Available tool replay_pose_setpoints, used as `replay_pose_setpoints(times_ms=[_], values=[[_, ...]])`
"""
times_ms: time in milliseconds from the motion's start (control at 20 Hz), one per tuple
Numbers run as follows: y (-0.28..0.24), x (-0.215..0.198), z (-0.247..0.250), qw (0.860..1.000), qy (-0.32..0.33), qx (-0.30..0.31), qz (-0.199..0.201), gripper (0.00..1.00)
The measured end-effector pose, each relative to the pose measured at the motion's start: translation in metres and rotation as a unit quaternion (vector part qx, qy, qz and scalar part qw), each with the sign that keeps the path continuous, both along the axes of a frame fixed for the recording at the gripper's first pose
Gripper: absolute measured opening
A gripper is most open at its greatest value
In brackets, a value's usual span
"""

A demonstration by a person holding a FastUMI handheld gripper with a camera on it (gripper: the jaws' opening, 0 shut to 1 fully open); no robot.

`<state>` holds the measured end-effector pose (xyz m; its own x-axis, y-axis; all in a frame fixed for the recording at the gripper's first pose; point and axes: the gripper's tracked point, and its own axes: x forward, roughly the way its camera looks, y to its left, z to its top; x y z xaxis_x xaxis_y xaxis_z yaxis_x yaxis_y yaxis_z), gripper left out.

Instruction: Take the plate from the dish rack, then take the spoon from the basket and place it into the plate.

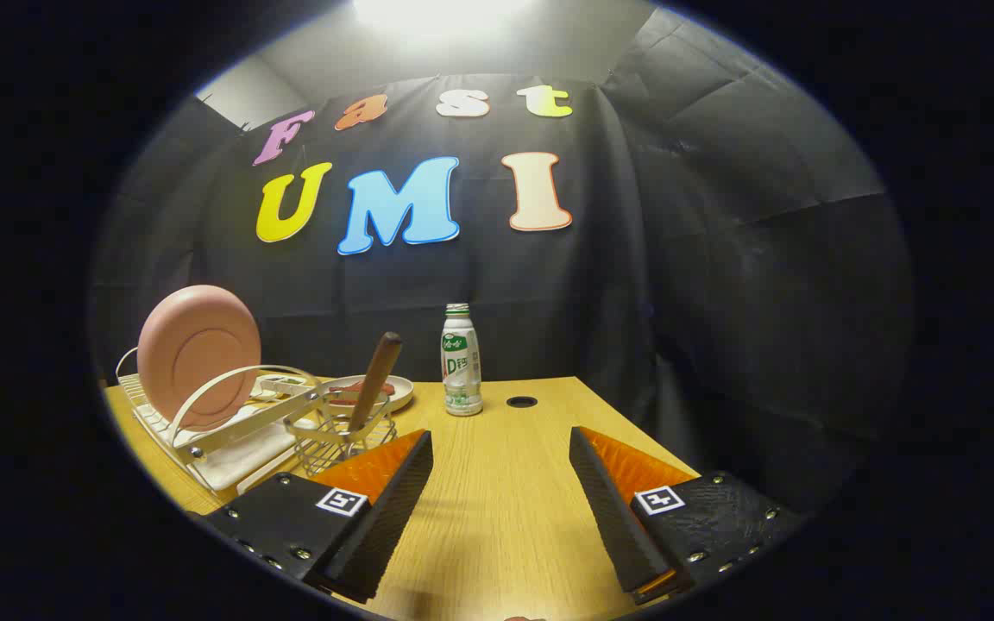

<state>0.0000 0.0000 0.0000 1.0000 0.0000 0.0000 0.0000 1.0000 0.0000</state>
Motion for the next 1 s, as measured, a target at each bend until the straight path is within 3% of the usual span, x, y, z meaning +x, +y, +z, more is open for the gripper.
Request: replay_pose_setpoints(times_ms=[250, 500, 700, 1000], values=[[-0.034, 0.007, 0.035, 0.999, -0.028, -0.016, -0.038, 0.97], [-0.065, -0.032, 0.066, 0.997, -0.026, -0.028, -0.061, 0.97], [-0.062, -0.08, 0.092, 0.998, -0.023, -0.037, -0.054, 0.97], [-0.017, -0.144, 0.134, 0.999, -0.041, -0.032, -0.013, 0.97]])
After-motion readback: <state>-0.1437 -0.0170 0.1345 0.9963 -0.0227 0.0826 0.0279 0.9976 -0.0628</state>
